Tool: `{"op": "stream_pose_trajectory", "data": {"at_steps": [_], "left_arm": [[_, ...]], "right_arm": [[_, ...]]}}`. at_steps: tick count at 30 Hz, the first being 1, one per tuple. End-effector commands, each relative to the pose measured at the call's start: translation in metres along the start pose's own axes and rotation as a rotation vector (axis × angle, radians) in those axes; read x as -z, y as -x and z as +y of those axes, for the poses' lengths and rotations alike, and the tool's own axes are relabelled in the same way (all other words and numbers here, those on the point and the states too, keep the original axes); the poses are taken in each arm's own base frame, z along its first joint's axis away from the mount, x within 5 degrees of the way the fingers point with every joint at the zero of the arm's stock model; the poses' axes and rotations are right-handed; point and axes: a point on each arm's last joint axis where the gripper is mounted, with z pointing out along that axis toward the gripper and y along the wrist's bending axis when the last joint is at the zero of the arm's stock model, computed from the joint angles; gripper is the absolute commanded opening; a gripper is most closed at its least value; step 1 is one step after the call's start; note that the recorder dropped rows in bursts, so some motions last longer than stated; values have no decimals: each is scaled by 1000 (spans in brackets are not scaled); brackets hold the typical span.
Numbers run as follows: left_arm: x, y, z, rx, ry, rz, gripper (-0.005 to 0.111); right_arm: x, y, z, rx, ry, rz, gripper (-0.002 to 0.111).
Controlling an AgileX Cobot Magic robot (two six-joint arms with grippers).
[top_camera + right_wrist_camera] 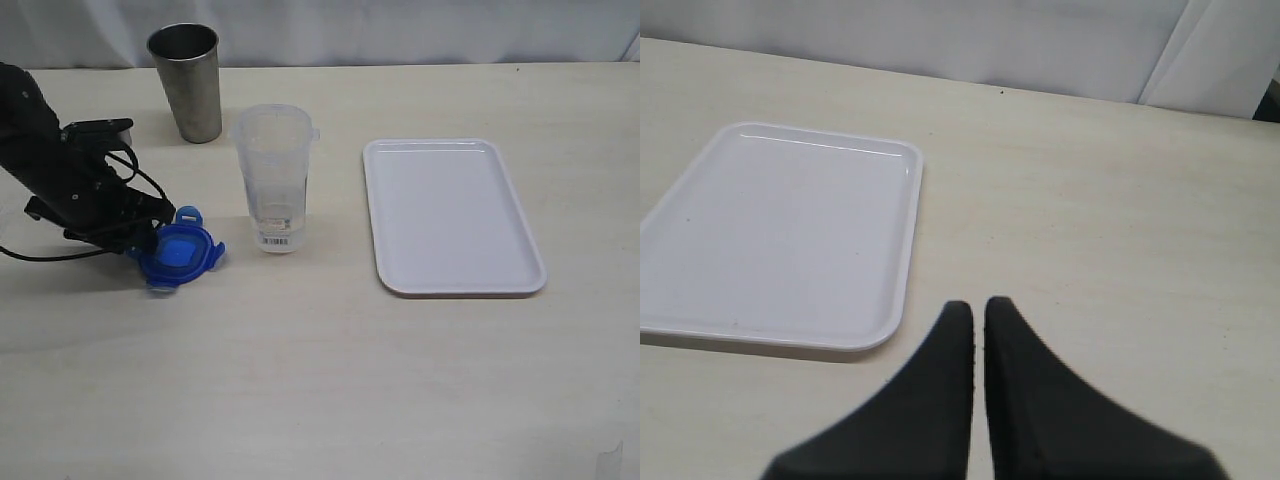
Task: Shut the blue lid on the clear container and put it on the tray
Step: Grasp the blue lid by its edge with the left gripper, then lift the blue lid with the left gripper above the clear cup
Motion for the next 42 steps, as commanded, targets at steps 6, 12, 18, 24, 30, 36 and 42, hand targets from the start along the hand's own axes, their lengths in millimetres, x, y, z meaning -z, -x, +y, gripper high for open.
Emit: {"op": "stream_pose_trajectory", "data": {"at_steps": [6,12,18,24,30,36,42], "left_arm": [[1,0,-2,-9,-5,11,24],[1,0,-2,-11,-5,11,24],[1,0,-2,-11,-8,18,10],[1,-1,-2,-11,-10,26,0],[2,-1,-2,-37,-11,25,0],[28,5,-6,-122,20,-75,0],[64,4,-15,-368,29,-149,0]], "right_arm": [[0,0,0,-4,-6,-1,4],[0,0,0,-4,-6,-1,4],[0,0,0,-4,-6,-1,4],[0,0,0,-4,-6,-1,4],[0,0,0,-4,-6,-1,4],[0,0,0,-4,-6,-1,4],[0,0,0,-4,-6,-1,4]]}}
